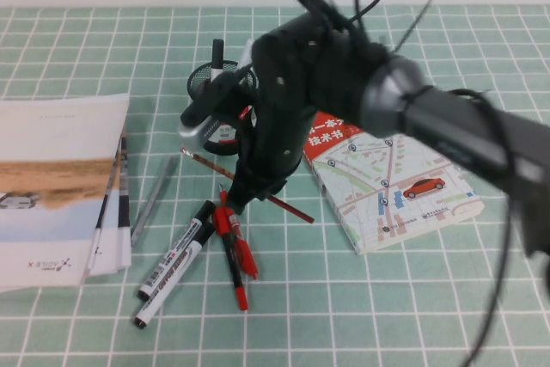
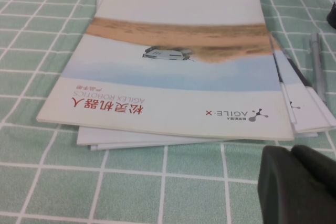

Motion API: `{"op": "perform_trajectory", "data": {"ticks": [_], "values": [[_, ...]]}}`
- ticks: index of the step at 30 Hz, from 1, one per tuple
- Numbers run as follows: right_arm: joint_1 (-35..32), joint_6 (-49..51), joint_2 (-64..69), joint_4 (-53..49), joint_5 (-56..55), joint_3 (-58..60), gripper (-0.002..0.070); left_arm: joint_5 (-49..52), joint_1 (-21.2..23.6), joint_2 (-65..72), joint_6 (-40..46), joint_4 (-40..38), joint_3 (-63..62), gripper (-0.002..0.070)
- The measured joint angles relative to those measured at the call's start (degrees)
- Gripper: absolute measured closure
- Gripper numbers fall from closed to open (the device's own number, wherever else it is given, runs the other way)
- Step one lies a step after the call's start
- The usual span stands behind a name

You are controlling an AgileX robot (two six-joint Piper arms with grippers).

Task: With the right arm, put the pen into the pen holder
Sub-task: Place the pen onto the pen holder

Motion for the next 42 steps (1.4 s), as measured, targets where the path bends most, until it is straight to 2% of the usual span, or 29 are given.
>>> {"op": "perform_trajectory", "data": {"ticks": [3,7,13,17,23,27,36,42], "values": [[0.1,0.0,-4.6,0.0,-6.6,6.3,0.0667,0.0,0.0,0.0,0.0,0.0,0.0,0.0679],[0.1,0.1,-11.6,1.0,-21.5,16.6,0.0667,0.0,0.0,0.0,0.0,0.0,0.0,0.0679],[0.0,0.1,-18.9,6.5,-50.9,31.5,0.0668,0.0,0.0,0.0,0.0,0.0,0.0,0.0679],[-0.4,0.1,-20.0,10.2,-75.6,39.8,0.0668,0.0,0.0,0.0,0.0,0.0,0.0,0.0679],[-1.8,3.2,-17.1,12.4,-99.0,42.5,0.0668,0.0,0.0,0.0,0.0,0.0,0.0,0.0679],[-2.1,7.7,-13.1,12.5,-104.8,39.6,0.0668,0.0,0.0,0.0,0.0,0.0,0.0,0.0679],[-2.4,17.4,-3.5,8.4,-106.3,29.4,0.0668,0.0,0.0,0.0,0.0,0.0,0.0,0.0679],[-2.4,19.1,1.3,7.1,-106.3,26.1,0.0668,0.0,0.0,0.0,0.0,0.0,0.0,0.0679]]}}
